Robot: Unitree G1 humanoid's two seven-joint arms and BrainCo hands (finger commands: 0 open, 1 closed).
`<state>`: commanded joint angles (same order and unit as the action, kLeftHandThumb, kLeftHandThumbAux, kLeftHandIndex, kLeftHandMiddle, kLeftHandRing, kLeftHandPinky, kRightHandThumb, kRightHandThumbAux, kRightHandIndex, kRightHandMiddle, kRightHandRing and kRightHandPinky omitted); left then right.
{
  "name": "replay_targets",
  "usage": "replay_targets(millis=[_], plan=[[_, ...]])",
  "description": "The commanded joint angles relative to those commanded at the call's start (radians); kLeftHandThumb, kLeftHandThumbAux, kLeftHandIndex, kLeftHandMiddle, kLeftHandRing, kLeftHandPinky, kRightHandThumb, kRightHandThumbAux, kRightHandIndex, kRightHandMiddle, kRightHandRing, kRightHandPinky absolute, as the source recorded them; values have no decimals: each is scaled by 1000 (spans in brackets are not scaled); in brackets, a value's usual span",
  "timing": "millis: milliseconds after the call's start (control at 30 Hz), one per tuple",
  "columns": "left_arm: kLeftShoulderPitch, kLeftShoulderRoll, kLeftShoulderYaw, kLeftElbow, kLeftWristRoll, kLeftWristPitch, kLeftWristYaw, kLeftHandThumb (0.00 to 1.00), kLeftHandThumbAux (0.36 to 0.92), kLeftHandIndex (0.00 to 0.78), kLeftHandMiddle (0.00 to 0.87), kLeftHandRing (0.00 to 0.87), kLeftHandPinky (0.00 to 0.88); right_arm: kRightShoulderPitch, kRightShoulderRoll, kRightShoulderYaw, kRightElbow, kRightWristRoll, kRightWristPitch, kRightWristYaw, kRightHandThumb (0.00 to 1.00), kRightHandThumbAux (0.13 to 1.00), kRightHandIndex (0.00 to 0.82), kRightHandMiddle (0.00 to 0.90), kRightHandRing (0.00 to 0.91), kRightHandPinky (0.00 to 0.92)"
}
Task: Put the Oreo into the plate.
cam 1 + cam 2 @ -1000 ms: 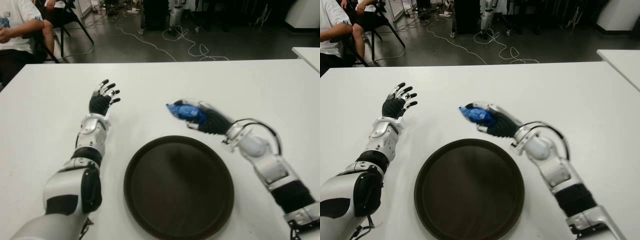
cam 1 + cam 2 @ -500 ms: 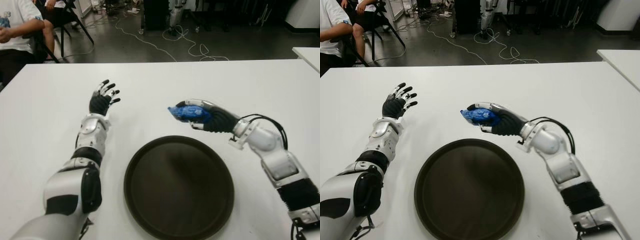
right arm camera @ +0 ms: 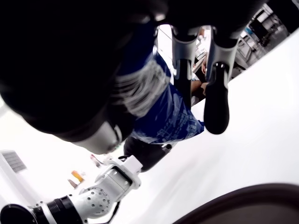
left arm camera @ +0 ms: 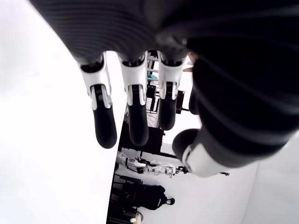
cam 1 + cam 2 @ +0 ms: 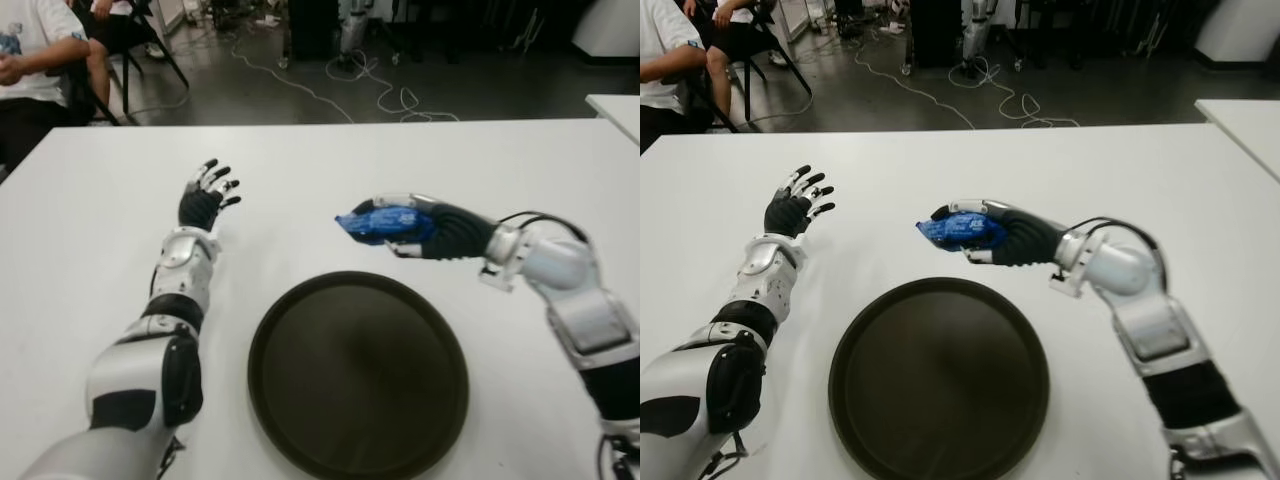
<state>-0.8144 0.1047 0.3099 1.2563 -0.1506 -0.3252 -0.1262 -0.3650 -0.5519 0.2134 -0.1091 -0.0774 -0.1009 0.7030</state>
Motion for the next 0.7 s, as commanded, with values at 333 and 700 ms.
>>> replay_targets(millis=[333,700], plan=[[-3,-1,3,5,-2,5,14,125,779,153,205,250,336,-13,54,102,126,-231,-169,-135,700,726,432,742,755,748],[-3,-3,-3,7,4,4,16,146,787,138,191,246,341,-10,90,121,155,-295,-169,-175,697,731,425,708,731,726]])
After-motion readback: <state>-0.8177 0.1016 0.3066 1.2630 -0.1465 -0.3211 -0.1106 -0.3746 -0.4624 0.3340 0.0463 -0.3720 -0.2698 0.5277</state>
